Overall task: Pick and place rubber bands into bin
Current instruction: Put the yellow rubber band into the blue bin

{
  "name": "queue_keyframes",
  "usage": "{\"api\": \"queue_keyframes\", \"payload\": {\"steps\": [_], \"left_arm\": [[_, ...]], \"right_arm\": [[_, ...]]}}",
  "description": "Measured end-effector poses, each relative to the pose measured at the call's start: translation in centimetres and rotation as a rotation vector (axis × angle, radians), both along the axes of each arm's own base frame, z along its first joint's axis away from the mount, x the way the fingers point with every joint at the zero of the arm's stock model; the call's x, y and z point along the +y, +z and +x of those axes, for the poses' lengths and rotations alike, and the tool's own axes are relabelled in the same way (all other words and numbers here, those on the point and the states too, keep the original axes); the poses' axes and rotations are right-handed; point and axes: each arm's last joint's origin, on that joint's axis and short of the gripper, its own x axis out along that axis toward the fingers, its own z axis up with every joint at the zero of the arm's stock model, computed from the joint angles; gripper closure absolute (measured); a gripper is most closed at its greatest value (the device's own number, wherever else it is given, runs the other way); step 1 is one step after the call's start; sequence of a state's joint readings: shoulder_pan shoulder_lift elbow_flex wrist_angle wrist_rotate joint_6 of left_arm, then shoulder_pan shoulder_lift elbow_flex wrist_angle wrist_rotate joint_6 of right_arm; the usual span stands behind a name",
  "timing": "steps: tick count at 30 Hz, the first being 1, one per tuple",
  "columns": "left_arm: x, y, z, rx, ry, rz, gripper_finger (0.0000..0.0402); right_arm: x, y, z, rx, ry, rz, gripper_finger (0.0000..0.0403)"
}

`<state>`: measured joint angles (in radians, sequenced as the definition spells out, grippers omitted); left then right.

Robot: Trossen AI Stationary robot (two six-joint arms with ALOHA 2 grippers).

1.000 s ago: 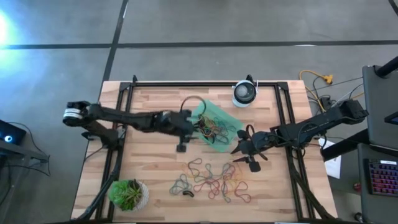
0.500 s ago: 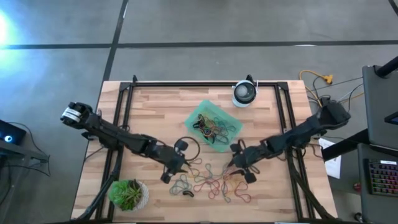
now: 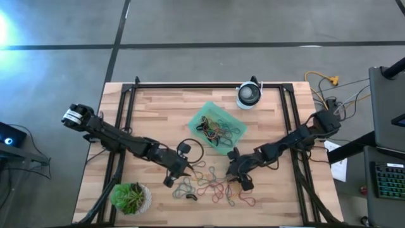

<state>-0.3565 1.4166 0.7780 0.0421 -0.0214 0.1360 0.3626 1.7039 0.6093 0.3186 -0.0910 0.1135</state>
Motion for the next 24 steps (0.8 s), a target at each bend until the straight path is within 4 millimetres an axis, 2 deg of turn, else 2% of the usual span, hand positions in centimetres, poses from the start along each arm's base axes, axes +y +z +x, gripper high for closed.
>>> {"api": "queue_keyframes", "payload": {"steps": [24], "left_arm": [[0.08, -0.18, -0.07, 0.008, 0.01, 0.01, 0.029]], "right_arm": [[0.73, 0.58, -0.16, -0.032, 0.035, 0.024, 0.0295]]}}
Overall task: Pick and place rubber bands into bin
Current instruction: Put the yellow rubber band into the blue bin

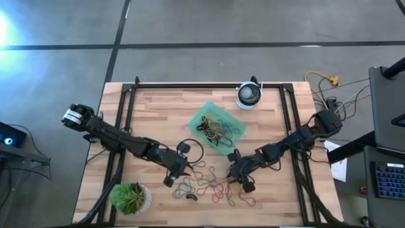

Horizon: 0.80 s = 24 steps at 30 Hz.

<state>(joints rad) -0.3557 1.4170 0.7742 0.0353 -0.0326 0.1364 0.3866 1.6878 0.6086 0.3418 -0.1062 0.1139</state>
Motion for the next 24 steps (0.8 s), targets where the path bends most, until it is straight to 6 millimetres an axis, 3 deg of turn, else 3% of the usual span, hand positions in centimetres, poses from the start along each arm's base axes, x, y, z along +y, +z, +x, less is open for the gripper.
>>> {"api": "queue_keyframes", "payload": {"steps": [15, 24], "left_arm": [[0.0, -0.2, -0.1, 0.004, 0.0, 0.0, 0.029], [0.0, -0.3, -0.2, 0.009, 0.0, 0.001, 0.029]], "right_arm": [[0.0, 0.1, 0.1, -0.018, -0.004, -0.003, 0.0299], [0.1, -1.3, 0.5, 0.005, -0.012, -0.037, 0.0285]]}}
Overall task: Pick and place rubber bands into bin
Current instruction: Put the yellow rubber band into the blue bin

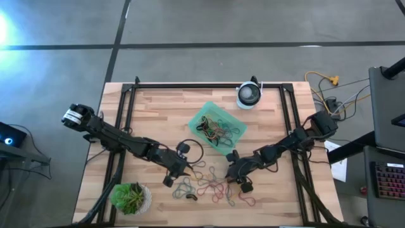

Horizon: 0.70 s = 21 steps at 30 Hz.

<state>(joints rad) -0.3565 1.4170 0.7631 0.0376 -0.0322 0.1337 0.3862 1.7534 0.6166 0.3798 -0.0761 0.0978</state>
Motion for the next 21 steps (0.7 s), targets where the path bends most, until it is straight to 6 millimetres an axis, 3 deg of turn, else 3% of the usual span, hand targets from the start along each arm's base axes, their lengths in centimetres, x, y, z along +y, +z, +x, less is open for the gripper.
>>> {"api": "queue_keyframes", "payload": {"steps": [10, 21], "left_arm": [[0.0, -0.02, -0.01, 0.0, 0.0, 0.0, 0.029], [0.03, -0.02, 0.0, 0.0, 0.001, 0.0, 0.029]], "right_arm": [[-0.02, -0.1, -0.06, 0.012, 0.001, -0.004, 0.0307], [-0.08, -0.16, -0.11, 0.008, 0.03, -0.04, 0.039]]}}
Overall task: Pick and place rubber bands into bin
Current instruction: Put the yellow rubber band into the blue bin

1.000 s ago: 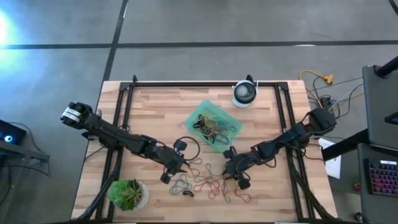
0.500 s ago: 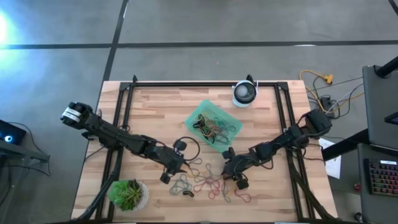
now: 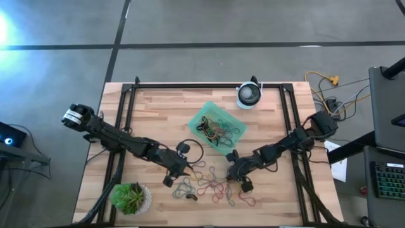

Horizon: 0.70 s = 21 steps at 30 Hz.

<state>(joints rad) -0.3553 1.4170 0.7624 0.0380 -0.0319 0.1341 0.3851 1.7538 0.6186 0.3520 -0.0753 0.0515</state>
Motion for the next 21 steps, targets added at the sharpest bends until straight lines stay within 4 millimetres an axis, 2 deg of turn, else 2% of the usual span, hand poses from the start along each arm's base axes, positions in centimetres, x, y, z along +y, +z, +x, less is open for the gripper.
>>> {"api": "queue_keyframes", "payload": {"steps": [11, 21], "left_arm": [[0.0, -0.1, 0.0, 0.002, -0.001, 0.001, 0.029], [0.0, -0.2, -0.1, 0.005, -0.001, 0.003, 0.029]], "right_arm": [[0.2, 0.8, -0.2, -0.019, 0.016, 0.013, 0.0394], [1.5, 3.7, -1.0, -0.139, 0.112, 0.017, 0.0394]]}}
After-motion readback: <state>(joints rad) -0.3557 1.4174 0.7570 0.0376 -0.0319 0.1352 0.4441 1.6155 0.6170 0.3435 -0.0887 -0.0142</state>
